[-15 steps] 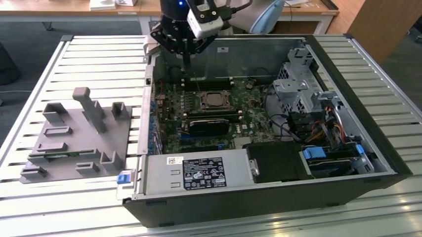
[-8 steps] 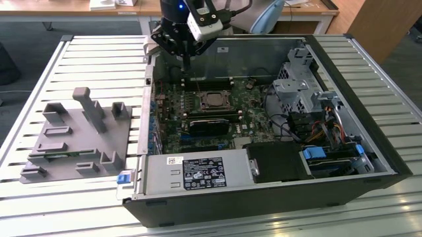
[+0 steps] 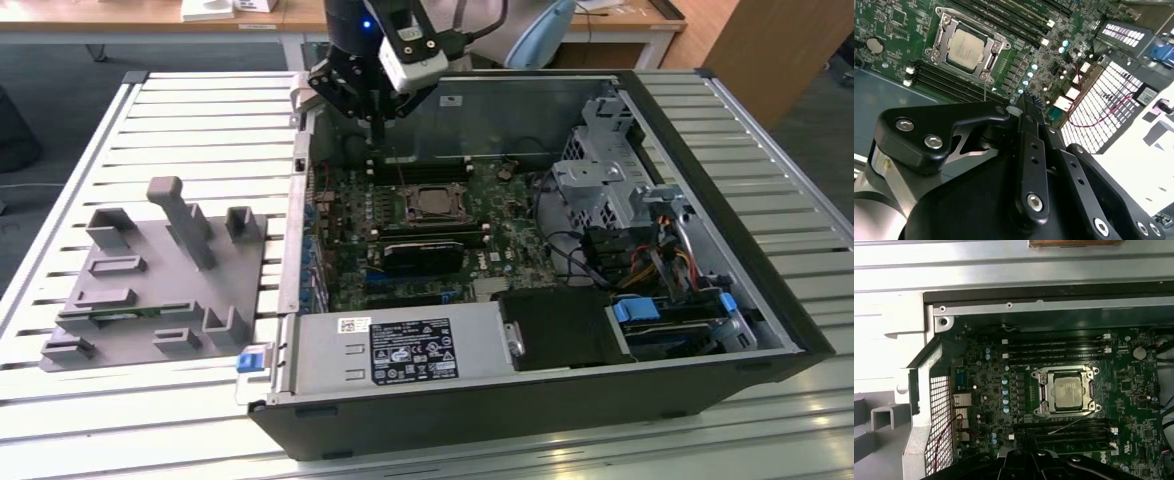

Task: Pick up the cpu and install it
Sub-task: 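Install the first cpu locking lever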

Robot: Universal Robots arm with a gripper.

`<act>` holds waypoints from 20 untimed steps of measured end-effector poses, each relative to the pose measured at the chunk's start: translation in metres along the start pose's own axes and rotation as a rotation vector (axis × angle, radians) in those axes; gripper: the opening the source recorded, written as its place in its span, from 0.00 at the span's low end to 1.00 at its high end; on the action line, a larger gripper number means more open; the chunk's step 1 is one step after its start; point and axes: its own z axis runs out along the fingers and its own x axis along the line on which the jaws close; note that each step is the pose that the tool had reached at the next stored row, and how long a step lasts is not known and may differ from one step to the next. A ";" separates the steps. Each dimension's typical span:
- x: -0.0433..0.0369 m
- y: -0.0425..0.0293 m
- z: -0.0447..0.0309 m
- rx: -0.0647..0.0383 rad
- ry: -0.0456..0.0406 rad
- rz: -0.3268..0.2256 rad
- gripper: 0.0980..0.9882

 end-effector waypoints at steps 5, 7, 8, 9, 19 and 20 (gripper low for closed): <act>0.0007 0.0073 0.0067 0.000 0.0001 0.000 0.01; 0.0011 0.0102 0.0094 0.000 0.0001 0.000 0.01; 0.0013 0.0114 0.0108 0.000 0.0001 0.000 0.01; 0.0016 0.0123 0.0125 0.000 0.0001 0.000 0.01; 0.0030 0.0147 0.0283 0.000 0.0001 0.000 0.01; 0.0031 0.0152 0.0287 0.000 0.0002 0.000 0.01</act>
